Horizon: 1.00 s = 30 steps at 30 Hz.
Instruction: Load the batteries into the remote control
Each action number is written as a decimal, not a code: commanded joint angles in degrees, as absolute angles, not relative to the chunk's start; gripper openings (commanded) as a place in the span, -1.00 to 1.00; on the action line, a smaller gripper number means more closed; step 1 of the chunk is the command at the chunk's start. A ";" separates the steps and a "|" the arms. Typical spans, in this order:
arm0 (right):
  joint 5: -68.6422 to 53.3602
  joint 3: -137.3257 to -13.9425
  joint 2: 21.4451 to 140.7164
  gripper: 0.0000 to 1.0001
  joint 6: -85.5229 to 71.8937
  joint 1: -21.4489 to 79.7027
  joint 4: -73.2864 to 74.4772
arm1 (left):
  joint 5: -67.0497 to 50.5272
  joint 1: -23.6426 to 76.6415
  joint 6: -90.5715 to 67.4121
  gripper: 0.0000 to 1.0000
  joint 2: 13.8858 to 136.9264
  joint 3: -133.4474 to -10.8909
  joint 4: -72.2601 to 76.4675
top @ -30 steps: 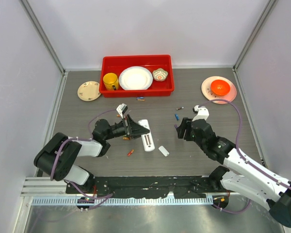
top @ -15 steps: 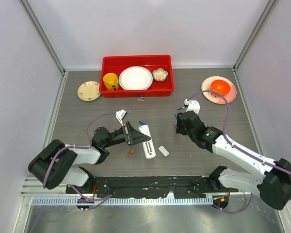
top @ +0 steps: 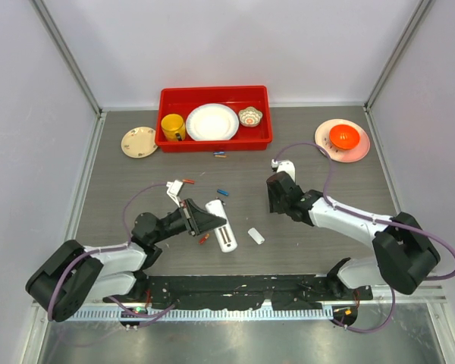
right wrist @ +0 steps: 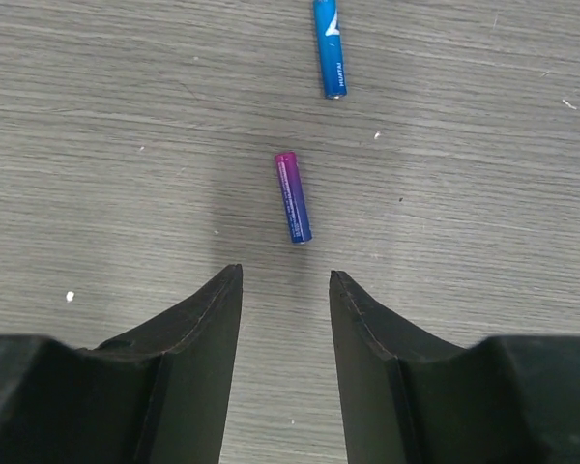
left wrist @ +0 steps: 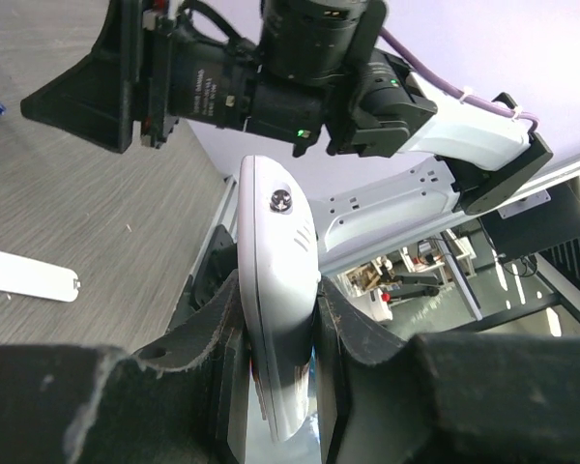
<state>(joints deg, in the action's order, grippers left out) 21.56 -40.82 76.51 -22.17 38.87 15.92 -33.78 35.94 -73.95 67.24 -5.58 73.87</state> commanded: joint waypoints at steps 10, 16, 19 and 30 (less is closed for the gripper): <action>22.41 -44.47 84.72 -0.13 -20.39 36.91 8.70 | -28.74 35.95 -65.13 -0.99 50.72 -5.62 61.98; 21.88 -45.09 87.19 -0.16 -20.65 36.21 8.26 | -27.07 35.95 -63.37 -0.99 45.53 -5.36 56.87; 21.45 -44.65 87.28 -0.18 -21.09 35.77 7.82 | -27.16 35.95 -63.54 -0.99 45.44 -5.27 56.95; 19.43 -43.94 88.42 -0.28 -21.80 34.72 6.86 | -30.23 35.95 -65.04 -1.00 48.43 -6.41 61.69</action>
<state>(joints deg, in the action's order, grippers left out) 20.12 -42.98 88.38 -21.21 34.85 9.37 -28.42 35.94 -65.14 47.70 -3.84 56.40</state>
